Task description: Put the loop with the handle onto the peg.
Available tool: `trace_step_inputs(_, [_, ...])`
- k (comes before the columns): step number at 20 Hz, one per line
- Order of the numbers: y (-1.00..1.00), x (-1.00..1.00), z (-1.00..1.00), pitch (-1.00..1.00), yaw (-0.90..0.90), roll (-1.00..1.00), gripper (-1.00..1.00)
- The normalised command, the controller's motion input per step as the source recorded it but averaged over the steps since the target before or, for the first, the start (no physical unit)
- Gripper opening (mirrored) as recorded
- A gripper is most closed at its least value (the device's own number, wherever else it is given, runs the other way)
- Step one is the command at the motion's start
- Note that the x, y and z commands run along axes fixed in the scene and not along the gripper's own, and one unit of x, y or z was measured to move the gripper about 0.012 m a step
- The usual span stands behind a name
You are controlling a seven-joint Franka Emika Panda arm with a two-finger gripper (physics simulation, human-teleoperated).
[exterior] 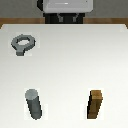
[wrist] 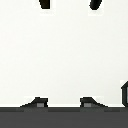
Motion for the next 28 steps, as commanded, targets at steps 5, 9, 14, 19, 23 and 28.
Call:
trace_step_inputs(5, [0.0,0.0,0.0,0.0,0.0,0.0,1.0])
trace_step_inputs(9, [-0.25,0.0,0.0,0.0,0.0,0.0,1.0])
trace_step_inputs(14, [-1.0,0.0,0.0,0.0,0.0,0.0,1.0])
trace_step_inputs(19, [-1.0,0.0,0.0,0.0,0.0,0.0,1.0])
trace_step_inputs(23, [-1.0,0.0,0.0,0.0,0.0,0.0,1.0])
trace_step_inputs(28, [-0.15,0.6,0.0,0.0,0.0,0.0,1.0])
